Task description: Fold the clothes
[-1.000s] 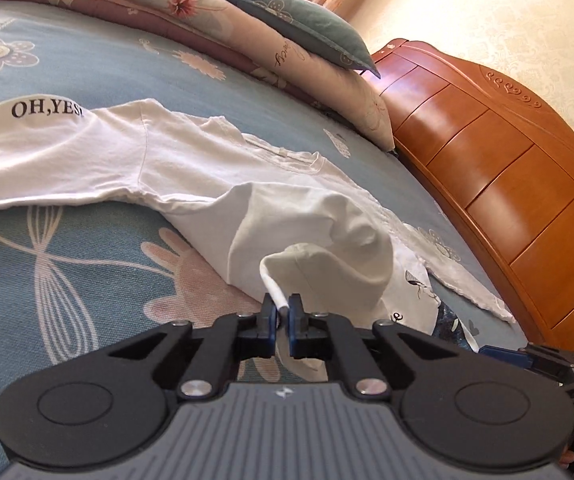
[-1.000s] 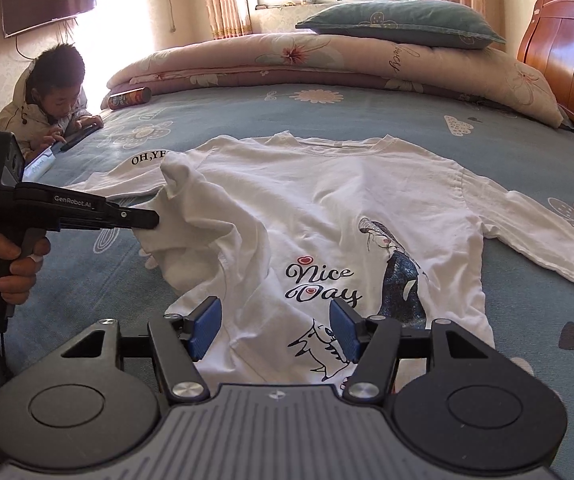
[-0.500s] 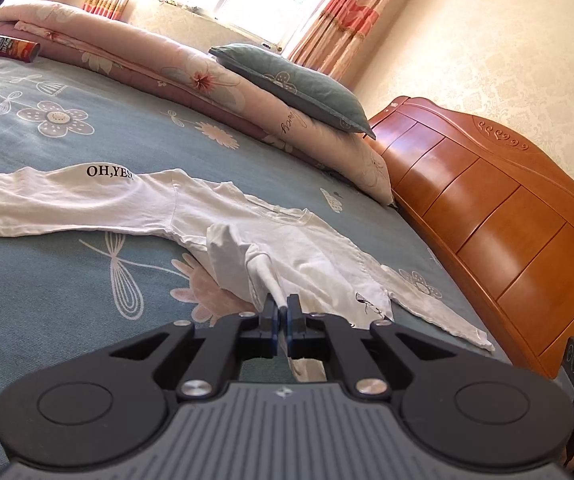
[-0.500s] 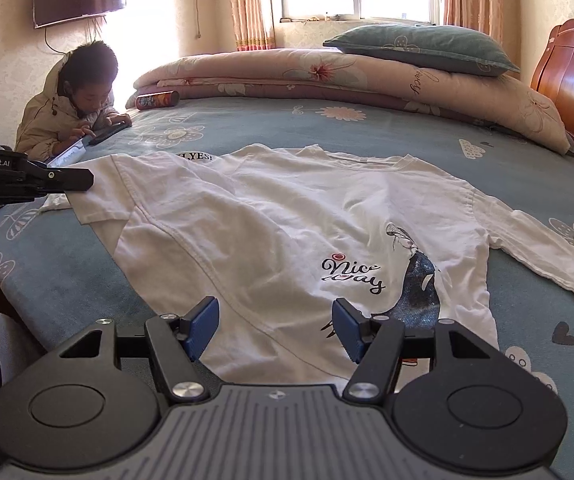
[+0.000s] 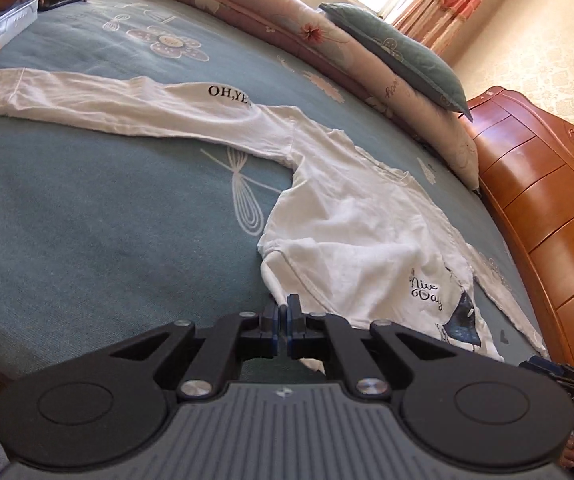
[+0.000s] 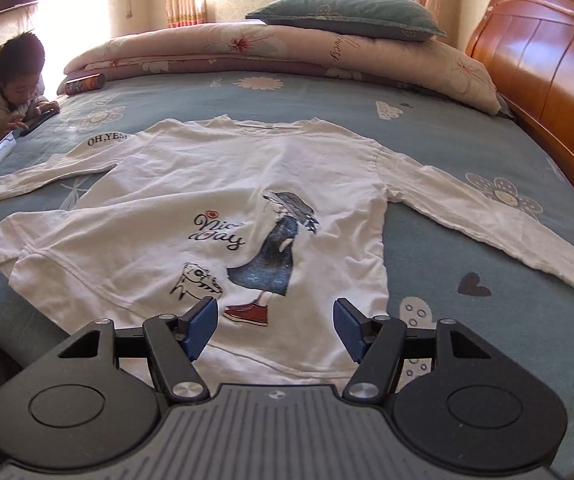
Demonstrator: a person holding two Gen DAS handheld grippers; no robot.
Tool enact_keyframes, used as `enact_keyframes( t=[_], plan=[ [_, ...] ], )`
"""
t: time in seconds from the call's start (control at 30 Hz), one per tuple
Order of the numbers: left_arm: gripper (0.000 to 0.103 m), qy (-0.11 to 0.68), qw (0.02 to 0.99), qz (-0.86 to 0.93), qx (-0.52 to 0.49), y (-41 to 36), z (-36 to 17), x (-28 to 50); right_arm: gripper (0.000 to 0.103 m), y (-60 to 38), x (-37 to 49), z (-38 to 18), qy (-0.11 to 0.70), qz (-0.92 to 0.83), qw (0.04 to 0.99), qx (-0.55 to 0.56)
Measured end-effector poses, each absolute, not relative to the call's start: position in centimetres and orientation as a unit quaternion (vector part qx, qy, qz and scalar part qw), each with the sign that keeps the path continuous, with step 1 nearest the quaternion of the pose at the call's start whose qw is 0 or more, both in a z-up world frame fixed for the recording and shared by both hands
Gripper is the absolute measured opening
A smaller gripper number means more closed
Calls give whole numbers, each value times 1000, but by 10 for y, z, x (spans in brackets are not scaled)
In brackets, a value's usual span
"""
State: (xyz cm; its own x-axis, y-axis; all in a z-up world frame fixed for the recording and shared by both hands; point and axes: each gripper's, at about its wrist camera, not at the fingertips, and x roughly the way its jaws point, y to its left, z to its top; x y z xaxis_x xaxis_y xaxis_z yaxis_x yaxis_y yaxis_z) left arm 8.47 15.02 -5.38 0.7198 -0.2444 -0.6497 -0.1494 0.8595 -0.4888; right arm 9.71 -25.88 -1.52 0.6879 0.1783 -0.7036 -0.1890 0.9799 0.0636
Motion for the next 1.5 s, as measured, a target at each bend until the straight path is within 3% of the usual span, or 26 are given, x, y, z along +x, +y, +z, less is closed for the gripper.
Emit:
enact_keyframes(
  t=[0.2,0.4,0.83,0.93,1.1,1.17,1.27,1.5],
  plan=[
    [1,384,891,-21,-241,148,-63,86,68,-353,125,-61,447,74,875,173],
    [1,396,887,-18,-236,148,-65,91,68,-391,138,-94,414,113,860,275],
    [3,433,869,-15,-241,148,-87,103,70,-358,166,-106,412,254,829,281],
    [7,434,865,-27,-250,151,-95,107,70,-365,167,-111,410,255,818,313],
    [32,418,855,-67,-301,163,-100,113,70,-368,170,-114,413,254,810,329],
    [32,411,860,-72,-293,165,-98,117,70,-368,171,-113,417,252,809,328],
    [44,402,862,-106,-289,166,-100,126,70,-364,174,-111,419,252,815,311],
    [46,401,848,-161,-307,171,-105,127,70,-357,174,-106,431,261,812,293]
  ],
)
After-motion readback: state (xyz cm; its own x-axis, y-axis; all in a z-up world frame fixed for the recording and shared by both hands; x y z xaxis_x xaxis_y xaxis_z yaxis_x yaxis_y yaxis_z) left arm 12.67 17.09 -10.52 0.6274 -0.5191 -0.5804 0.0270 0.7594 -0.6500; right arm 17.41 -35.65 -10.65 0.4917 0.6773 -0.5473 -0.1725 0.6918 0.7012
